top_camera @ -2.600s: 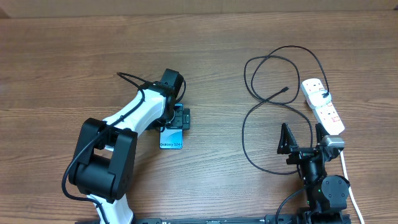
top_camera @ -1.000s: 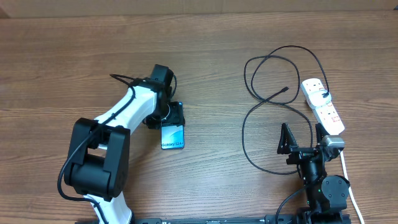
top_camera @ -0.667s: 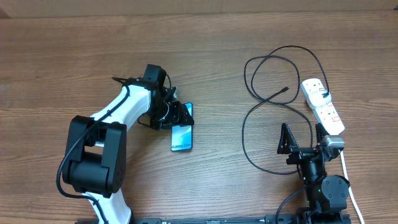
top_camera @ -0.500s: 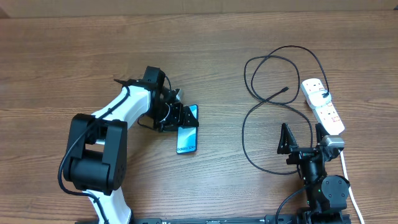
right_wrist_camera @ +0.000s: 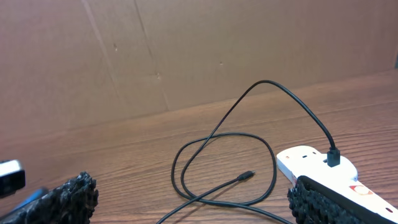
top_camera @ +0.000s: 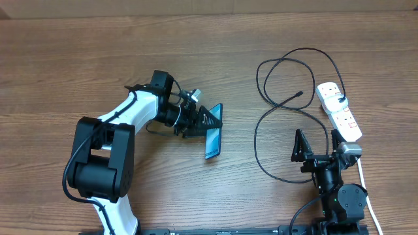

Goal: Plug charger to phone and switch on socket
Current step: 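Lift the phone with the left gripper and tilt it upright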

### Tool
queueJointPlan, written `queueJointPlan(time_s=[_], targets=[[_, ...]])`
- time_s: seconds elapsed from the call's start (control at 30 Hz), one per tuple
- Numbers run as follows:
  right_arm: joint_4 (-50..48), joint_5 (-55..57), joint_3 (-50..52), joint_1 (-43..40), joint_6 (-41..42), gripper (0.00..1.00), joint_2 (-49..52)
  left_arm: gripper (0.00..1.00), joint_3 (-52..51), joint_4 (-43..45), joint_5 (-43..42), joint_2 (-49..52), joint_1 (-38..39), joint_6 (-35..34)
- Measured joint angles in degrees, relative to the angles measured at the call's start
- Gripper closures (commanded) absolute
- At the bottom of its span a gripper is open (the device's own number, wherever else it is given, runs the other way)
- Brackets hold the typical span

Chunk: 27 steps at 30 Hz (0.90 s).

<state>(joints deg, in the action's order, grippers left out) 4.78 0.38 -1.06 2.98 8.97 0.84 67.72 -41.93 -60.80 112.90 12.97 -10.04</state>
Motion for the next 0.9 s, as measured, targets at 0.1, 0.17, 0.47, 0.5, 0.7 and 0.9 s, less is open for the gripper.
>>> queueJointPlan(time_s=[0.1, 0.17, 0.47, 0.5, 0.7, 0.9], targets=[[0.00, 0.00, 0.00, 0.00, -0.02, 0.00, 0.00, 0.59, 0.00, 1.60, -6.49, 0.00, 0.00, -0.02], [0.02, -0.02, 0.00, 0.00, -0.02, 0.00, 0.00, 0.62, 0.00, 1.95, -10.51, 0.00, 0.00, -0.02], [0.02, -0.02, 0.00, 0.02, 0.00, 0.00, 0.00, 0.66, 0.00, 2.14, -19.91, 0.00, 0.00, -5.81], [0.02, 0.00, 0.00, 0.02, 0.00, 0.00, 0.00, 0.69, 0.00, 2.14, -20.20, 0.02, 0.00, -6.80], [0.04, -0.04, 0.00, 0.02, -0.02, 0.00, 0.00, 0.84, 0.00, 2.19, -20.96, 0.00, 0.00, -16.57], [0.04, 0.00, 0.00, 0.00, 0.00, 0.00, 0.00, 0.83, 0.00, 3.45, -21.11, 0.00, 0.00, -23.04]])
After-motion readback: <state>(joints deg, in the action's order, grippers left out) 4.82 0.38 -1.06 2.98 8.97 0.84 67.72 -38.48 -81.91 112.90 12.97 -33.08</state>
